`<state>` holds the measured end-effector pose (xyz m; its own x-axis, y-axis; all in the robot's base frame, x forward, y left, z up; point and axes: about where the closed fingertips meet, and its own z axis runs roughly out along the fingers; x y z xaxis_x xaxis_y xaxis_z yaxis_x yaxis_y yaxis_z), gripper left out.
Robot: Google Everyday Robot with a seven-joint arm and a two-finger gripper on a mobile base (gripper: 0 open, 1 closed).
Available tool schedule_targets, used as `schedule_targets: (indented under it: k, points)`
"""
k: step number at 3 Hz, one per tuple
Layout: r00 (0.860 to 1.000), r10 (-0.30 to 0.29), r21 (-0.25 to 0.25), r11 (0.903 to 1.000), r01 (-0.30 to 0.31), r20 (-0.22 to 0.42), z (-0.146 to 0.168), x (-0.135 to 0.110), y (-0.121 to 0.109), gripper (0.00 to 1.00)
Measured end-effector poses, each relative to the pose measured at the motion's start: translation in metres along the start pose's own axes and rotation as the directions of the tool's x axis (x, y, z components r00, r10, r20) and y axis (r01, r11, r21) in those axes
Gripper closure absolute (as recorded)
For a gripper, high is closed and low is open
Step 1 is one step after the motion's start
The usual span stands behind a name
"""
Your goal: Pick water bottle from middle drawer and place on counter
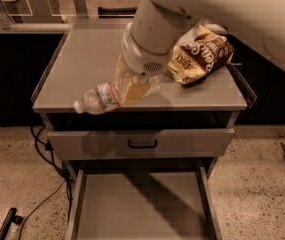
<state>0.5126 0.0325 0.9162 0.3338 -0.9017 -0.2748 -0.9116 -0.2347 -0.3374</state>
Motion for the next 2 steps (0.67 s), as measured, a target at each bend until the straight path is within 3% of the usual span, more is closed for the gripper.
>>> schedule_targets:
  k: [1,2]
  points:
    - [1.0,-0.015,0.022,0.9997,0.015,0.015,0.004,0.002,-0.065,1.0]
    - [0.999,-0.016,0.081,0.9966,0.012,0.046,-0.017,-0.008,-0.085,1.0]
